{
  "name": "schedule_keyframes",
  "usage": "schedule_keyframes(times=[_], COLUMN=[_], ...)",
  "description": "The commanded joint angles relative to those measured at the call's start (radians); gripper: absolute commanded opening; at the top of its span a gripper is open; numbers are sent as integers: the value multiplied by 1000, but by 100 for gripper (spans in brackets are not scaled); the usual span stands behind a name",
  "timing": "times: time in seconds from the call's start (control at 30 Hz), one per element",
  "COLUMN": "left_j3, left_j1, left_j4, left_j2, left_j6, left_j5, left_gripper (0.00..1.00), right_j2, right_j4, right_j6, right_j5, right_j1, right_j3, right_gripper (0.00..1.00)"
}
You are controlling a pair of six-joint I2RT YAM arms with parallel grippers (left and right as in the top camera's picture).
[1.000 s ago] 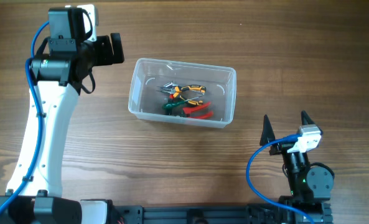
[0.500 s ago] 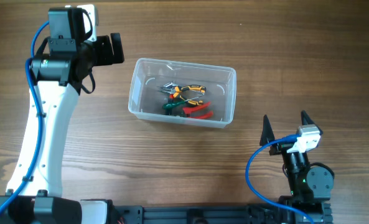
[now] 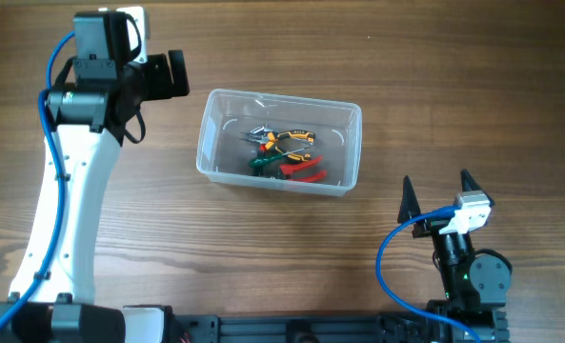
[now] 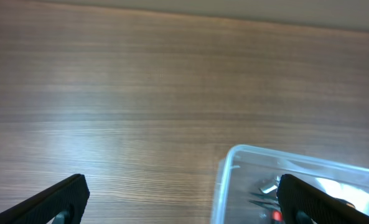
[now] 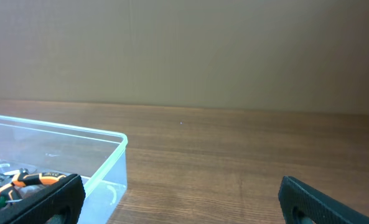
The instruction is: Pack container
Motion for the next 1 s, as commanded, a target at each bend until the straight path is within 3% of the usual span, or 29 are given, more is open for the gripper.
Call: schedule_keyframes(times=[0.0, 0.33, 0.5, 0.67, 0.97], left_j3=[6, 6, -32, -251, -897], left_j1=[6, 6, 6, 16, 18], left_j4=[6, -41, -184, -153, 187], left_j2=[-182, -800, -940, -1048, -1286], left_j6=[-6, -21, -23, -134, -384], left_j5=[-89, -78, -77, -77, -76], left_gripper=[100, 100, 100, 100, 100], right_j2=[-16, -16, -16, -16, -16], right_j4=[5, 5, 5, 5, 5], right_j6=[-18, -18, -18, -18, -18], right_j5=[-16, -16, -16, -16, -16], right_j1=[4, 4, 4, 4, 4], right_j3=[-1, -1, -1, -1, -1], right_gripper=[100, 100, 100, 100, 100])
